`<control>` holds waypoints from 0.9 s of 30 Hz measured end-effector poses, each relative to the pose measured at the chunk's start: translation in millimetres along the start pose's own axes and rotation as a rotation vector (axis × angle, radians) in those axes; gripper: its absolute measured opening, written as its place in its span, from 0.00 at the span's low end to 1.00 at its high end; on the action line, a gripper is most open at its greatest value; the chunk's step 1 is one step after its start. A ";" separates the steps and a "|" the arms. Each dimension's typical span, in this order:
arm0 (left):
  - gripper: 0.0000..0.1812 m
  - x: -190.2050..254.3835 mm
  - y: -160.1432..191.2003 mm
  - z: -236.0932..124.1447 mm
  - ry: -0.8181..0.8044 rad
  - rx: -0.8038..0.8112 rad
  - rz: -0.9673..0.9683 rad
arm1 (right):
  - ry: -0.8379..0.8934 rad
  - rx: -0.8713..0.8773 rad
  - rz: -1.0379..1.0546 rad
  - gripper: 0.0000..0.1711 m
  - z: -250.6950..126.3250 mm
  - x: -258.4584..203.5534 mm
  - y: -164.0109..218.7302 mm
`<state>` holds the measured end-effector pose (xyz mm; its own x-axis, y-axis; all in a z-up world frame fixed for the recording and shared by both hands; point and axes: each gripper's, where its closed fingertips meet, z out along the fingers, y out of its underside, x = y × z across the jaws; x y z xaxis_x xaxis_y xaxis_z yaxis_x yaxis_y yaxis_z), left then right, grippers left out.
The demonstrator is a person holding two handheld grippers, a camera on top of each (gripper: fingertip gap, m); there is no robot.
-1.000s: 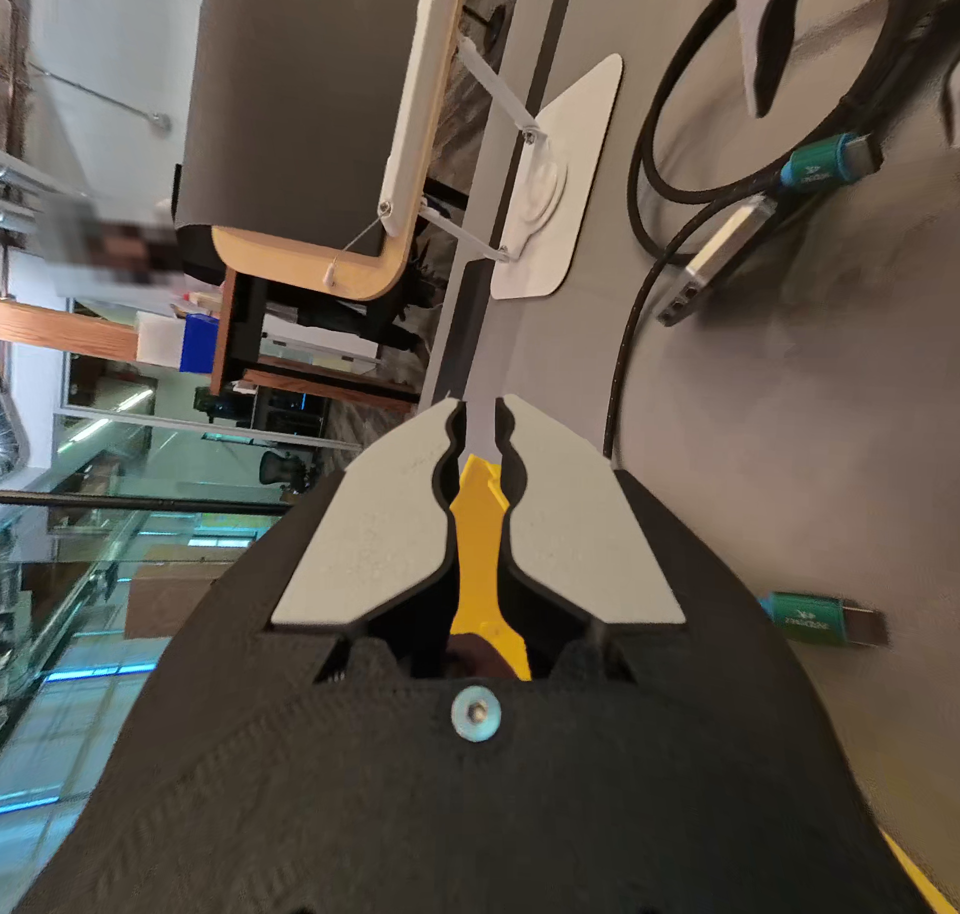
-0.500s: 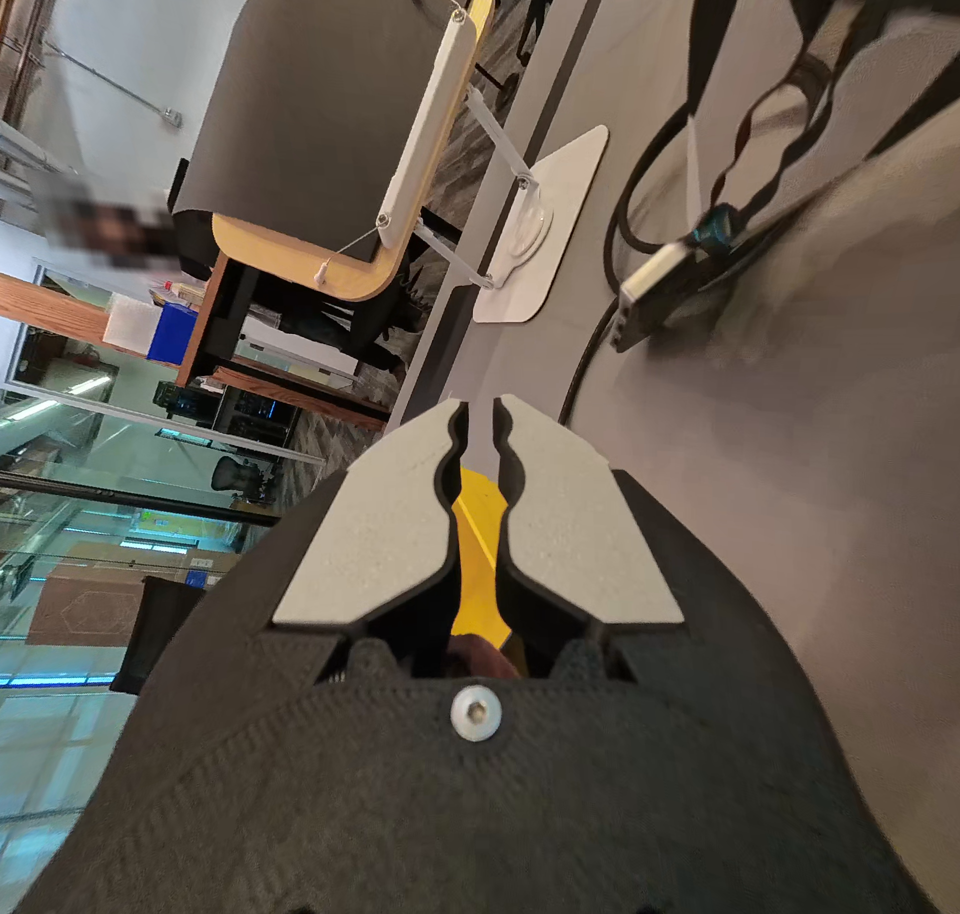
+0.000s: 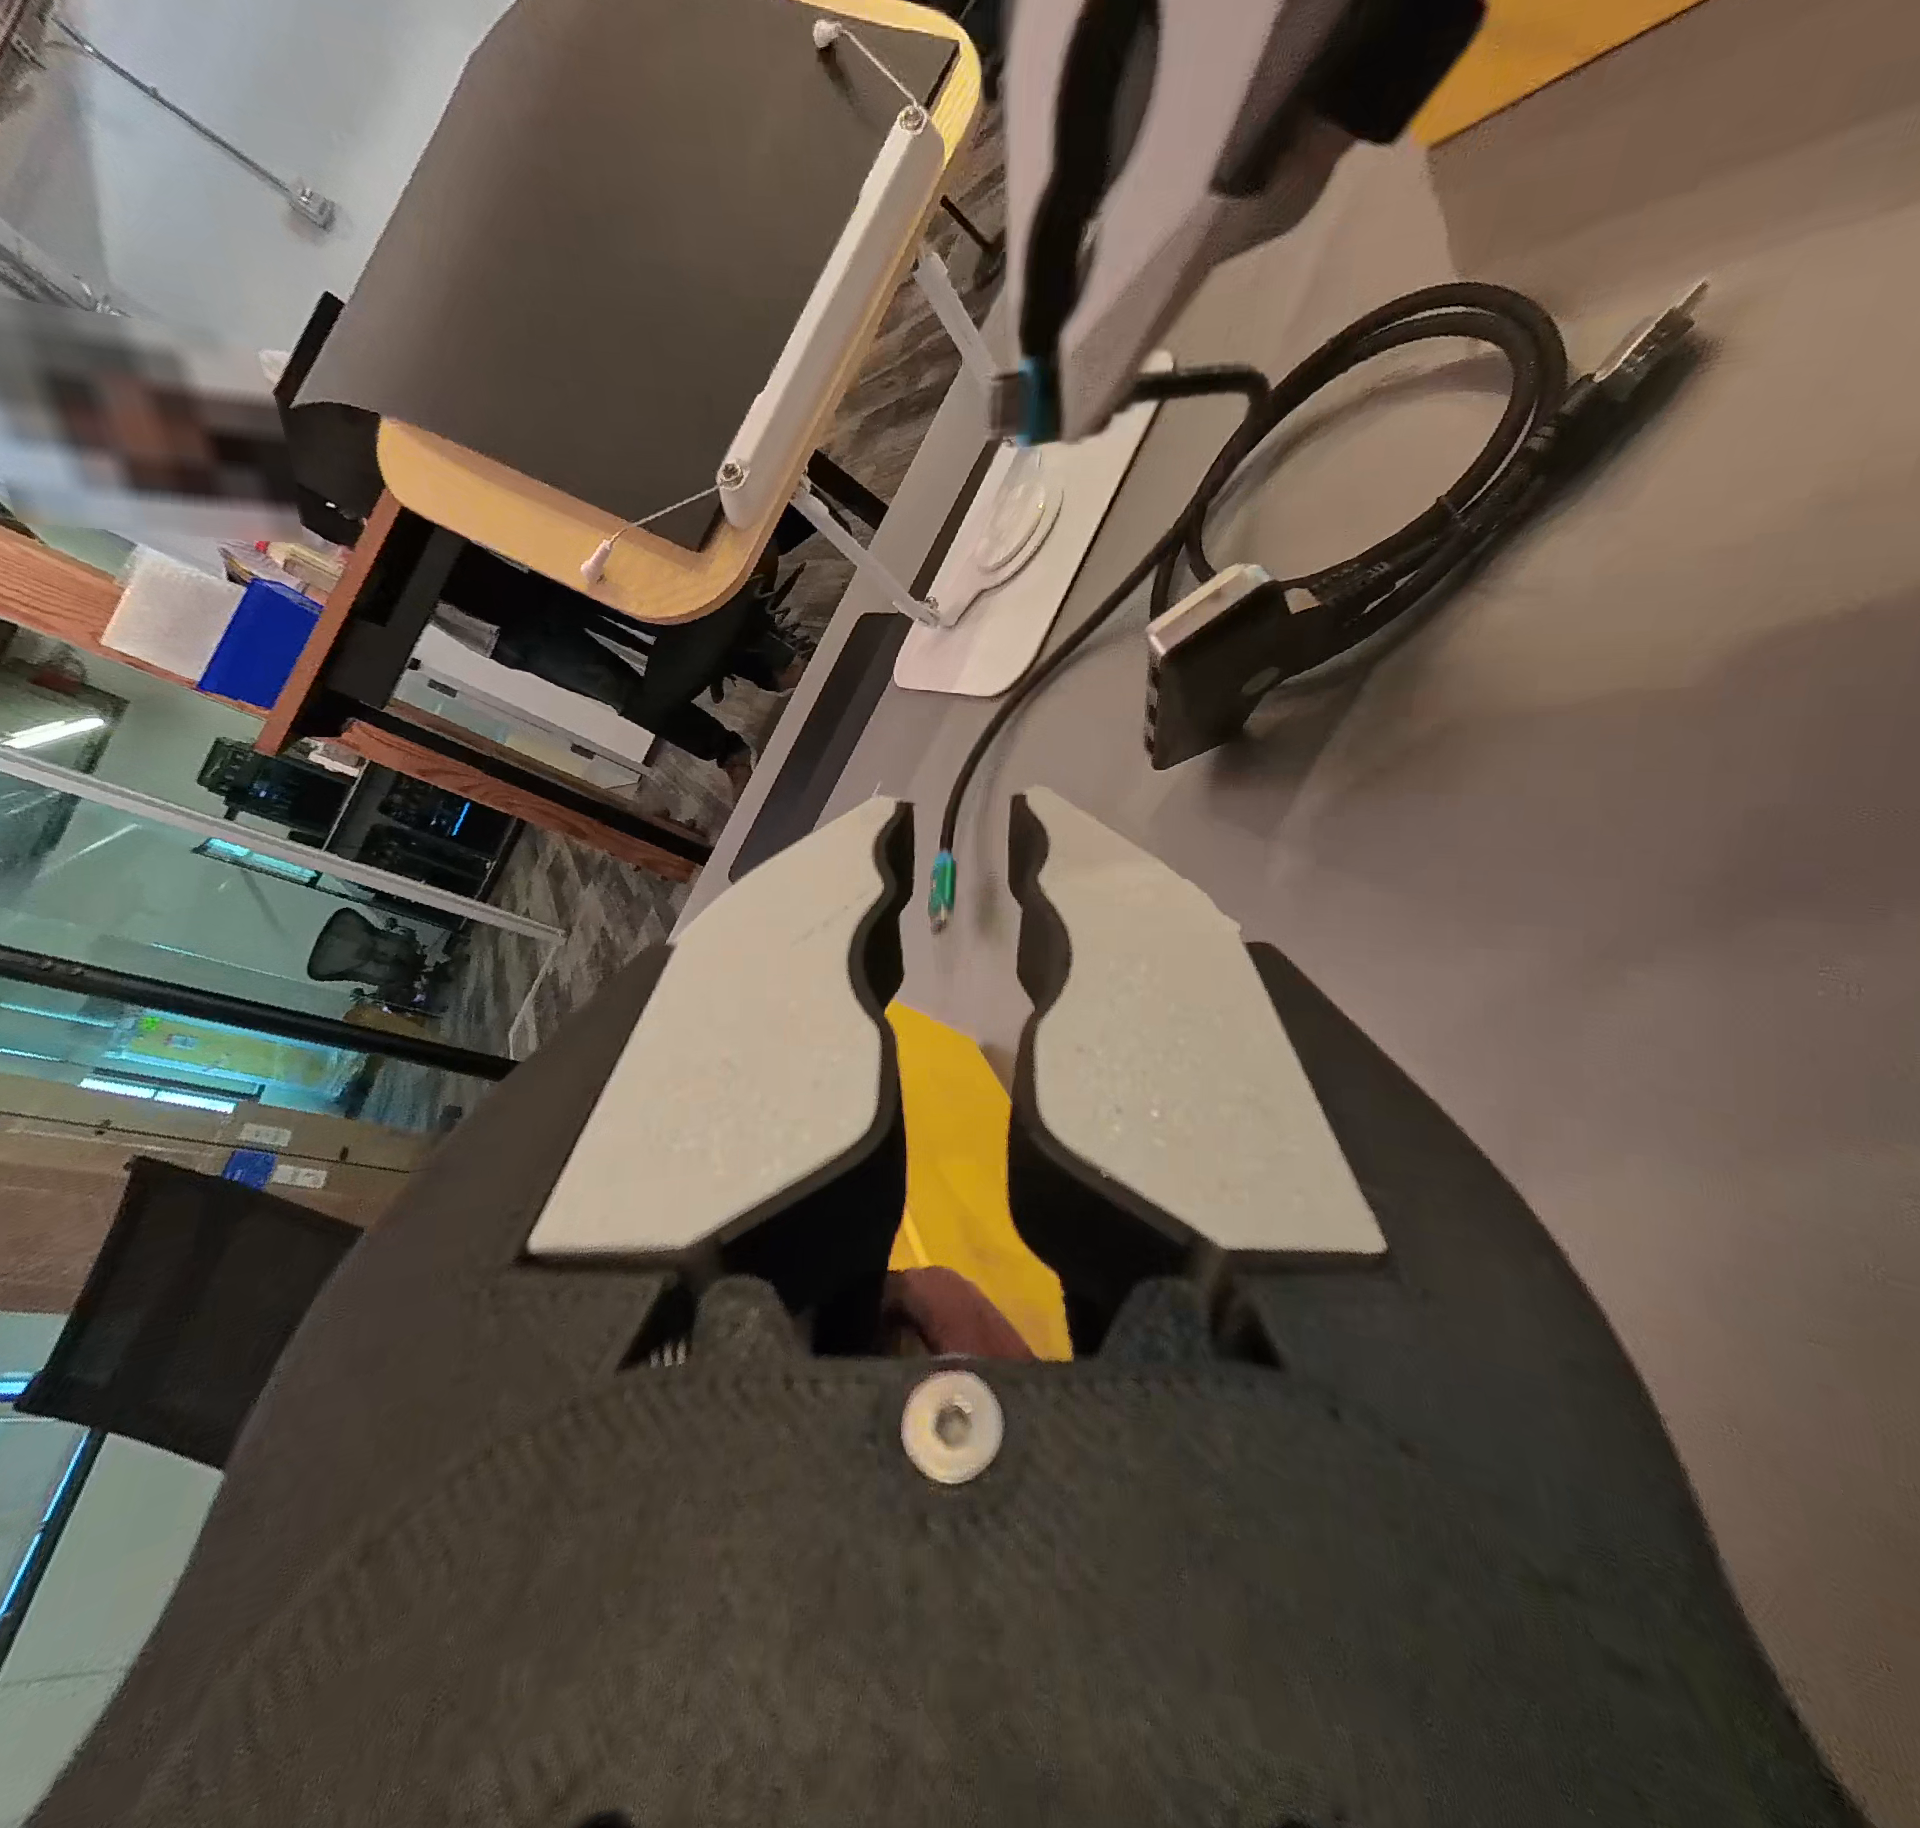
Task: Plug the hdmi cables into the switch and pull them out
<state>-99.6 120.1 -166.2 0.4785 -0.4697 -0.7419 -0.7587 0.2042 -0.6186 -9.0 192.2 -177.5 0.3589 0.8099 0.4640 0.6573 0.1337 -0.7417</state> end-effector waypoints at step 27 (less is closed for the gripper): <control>0.24 11.7 -52.3 75.1 0.158 0.231 -0.804 | -0.473 0.487 0.717 0.05 -9.1 -15.9 -79.1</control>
<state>-21.1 168.4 -162.0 0.7529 -0.6578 -0.0200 -0.0972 -0.0811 -0.9920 -60.7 163.5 -121.8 0.1944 0.9215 -0.3363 0.0050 -0.3437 -0.9391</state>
